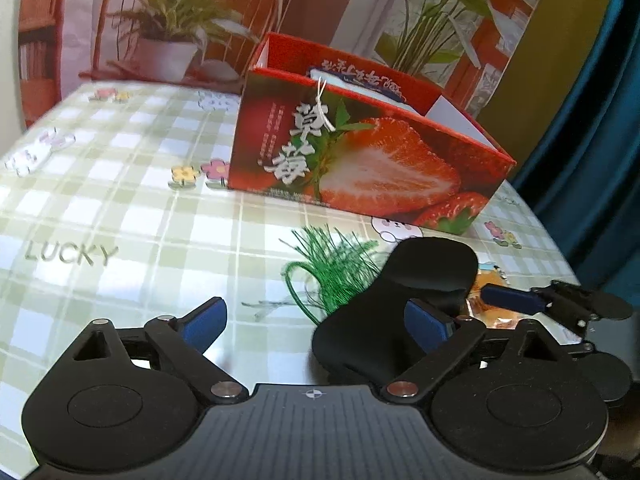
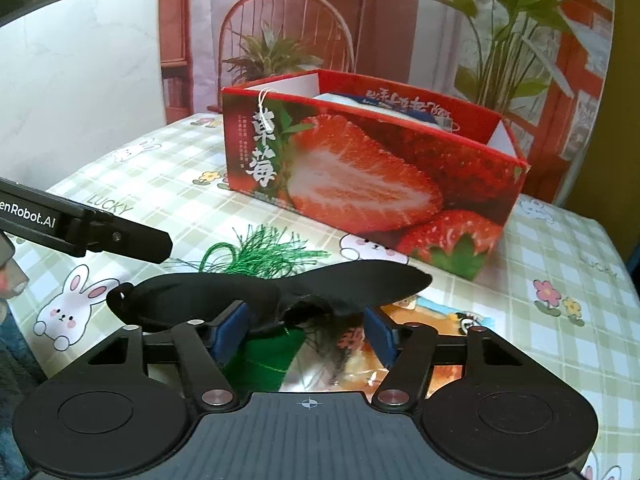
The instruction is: Organize soft objects
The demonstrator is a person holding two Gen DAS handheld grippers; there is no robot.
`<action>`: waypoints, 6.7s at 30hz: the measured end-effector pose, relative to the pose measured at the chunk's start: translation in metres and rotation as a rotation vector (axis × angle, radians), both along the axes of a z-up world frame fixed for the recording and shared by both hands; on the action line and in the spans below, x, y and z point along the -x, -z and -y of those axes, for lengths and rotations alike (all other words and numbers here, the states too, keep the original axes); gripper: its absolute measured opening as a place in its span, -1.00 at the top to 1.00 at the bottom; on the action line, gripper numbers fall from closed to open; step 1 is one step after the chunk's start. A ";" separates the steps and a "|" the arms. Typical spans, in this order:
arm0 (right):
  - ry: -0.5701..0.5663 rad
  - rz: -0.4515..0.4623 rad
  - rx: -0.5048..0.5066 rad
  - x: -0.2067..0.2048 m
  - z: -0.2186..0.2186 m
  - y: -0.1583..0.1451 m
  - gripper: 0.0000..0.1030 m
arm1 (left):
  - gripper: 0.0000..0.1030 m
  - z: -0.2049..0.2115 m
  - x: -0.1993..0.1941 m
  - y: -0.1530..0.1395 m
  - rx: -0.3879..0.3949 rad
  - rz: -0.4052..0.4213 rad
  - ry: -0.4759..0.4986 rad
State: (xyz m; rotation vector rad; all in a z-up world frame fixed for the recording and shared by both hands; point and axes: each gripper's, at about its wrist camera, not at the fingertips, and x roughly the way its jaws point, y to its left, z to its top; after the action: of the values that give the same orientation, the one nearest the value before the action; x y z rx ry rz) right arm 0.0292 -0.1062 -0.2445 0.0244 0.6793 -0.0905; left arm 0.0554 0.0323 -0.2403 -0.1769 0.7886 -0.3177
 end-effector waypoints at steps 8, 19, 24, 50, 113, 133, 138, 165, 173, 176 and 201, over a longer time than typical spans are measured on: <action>0.013 -0.004 -0.015 -0.003 0.000 0.003 -0.09 | -0.79 -0.021 -0.007 0.022 0.219 -0.176 -0.061; 0.020 -0.003 -0.016 -0.003 -0.001 0.004 -0.09 | -0.56 -0.011 -0.011 0.036 0.418 -0.268 -0.005; 0.021 -0.002 -0.015 -0.003 -0.001 0.004 -0.08 | 0.33 -0.003 -0.013 0.039 0.415 -0.254 0.020; 0.186 -0.089 -0.370 -0.088 0.112 0.029 -0.34 | 0.45 0.001 -0.029 0.031 0.294 -0.141 0.113; 0.235 0.089 -0.404 0.019 0.090 0.012 0.58 | 0.58 -0.009 -0.014 0.021 0.102 0.006 0.016; 0.287 0.104 -0.404 0.025 0.102 0.011 0.23 | 0.58 -0.013 -0.017 0.028 0.129 -0.018 -0.012; 0.297 0.115 -0.396 0.028 0.103 0.010 0.25 | 0.65 -0.016 -0.016 0.028 0.124 -0.008 -0.039; 0.235 0.073 -0.326 0.007 0.101 0.015 0.41 | 0.65 -0.009 -0.021 0.044 0.121 -0.080 -0.020; 0.219 0.098 -0.331 0.012 0.100 0.008 0.64 | 0.73 -0.014 -0.016 0.033 0.137 -0.018 -0.047; 0.202 0.131 -0.318 0.015 0.098 -0.001 0.69 | 0.75 -0.018 -0.014 0.020 0.154 0.033 -0.057; 0.134 0.423 -0.032 -0.047 0.124 -0.121 0.72 | 0.75 0.013 -0.104 -0.120 0.004 0.486 -0.032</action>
State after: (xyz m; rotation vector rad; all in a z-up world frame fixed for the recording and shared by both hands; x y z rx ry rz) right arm 0.0758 -0.2302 -0.1237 0.1170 0.2554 -0.1974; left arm 0.1596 0.0189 -0.1205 -0.1090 0.3042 -0.3157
